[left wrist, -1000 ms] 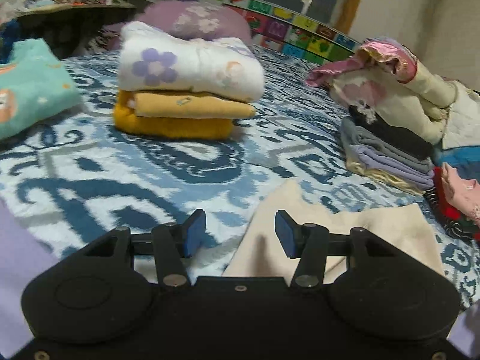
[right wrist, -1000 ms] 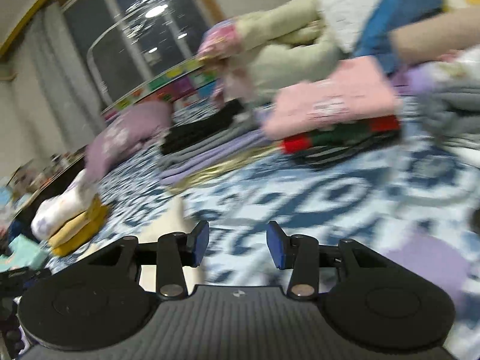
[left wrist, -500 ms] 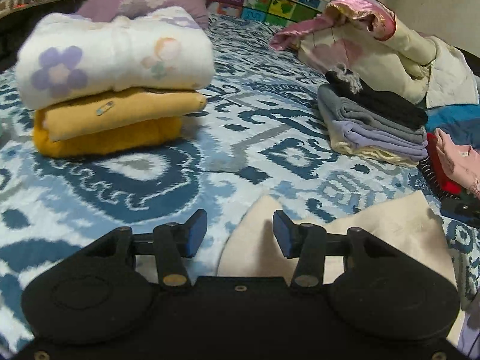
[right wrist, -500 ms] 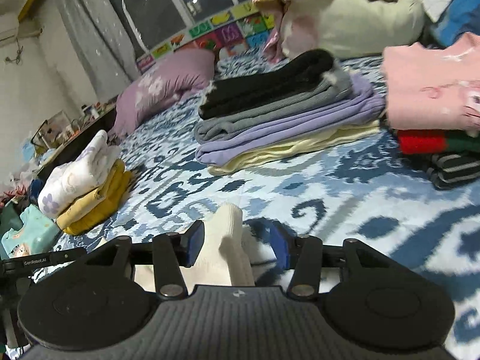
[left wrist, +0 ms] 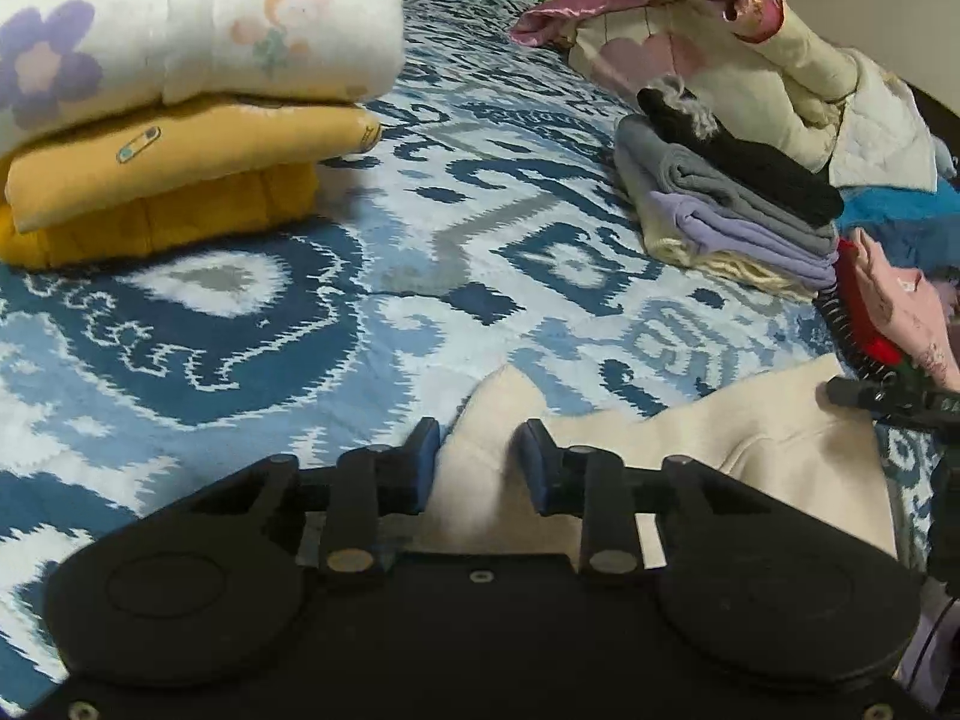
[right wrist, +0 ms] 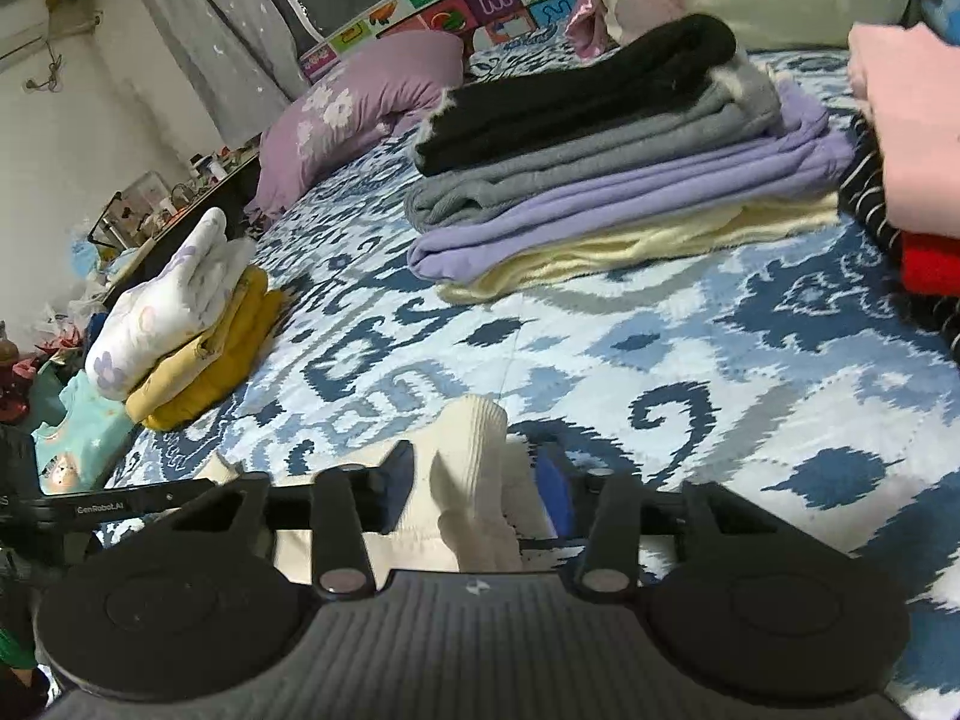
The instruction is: Fold clothes
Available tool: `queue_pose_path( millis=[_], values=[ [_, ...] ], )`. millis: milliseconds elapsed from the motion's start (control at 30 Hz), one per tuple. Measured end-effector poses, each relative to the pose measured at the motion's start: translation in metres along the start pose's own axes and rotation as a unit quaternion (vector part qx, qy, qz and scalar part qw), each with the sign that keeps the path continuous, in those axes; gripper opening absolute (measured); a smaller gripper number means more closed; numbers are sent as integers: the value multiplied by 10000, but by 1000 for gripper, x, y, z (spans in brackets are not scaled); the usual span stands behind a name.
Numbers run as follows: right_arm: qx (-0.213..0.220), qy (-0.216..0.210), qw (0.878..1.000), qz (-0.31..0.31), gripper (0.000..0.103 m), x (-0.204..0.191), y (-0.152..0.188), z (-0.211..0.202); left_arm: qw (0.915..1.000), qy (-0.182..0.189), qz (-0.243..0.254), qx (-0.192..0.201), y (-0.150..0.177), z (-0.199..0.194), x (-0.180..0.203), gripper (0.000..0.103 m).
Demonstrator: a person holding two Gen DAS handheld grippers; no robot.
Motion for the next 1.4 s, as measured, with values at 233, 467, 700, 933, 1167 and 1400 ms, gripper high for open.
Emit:
queue_pose_path(
  millis=[233, 467, 700, 933, 1167, 1400],
  values=[
    [349, -539, 9979, 107, 9, -3, -5, -8, 9974, 376, -250, 571, -13, -18, -2, 8],
    [831, -871, 9917, 456, 8, 13, -26, -24, 9871, 902, -844, 1018, -37, -33, -18, 7],
    [711, -941, 9905, 709, 8, 33, -31, -4, 9856, 876, -1131, 898, -48, -13, -31, 7],
    [241, -520, 9955, 750, 8, 49, -25, 23, 9895, 462, -1241, 585, -47, 9, -43, 8],
    [151, 591, 9974, 387, 12, 58, -23, 20, 9899, -3, -1226, 717, -49, -1, -49, 25],
    [257, 388, 9968, -643, 13, 16, -37, 6, 9903, -36, -1006, 955, -53, -22, -42, 23]
  ],
)
Point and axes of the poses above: each gripper's, at about its wrist camera, not at the fingertips, and z roughly the way its jaws point, x to its right, y to its underside, the point moved 6 cm from there along z, roughly the way its jaws point, and after that the axes turned 10 degrees about -z, right-handed, at the moved point
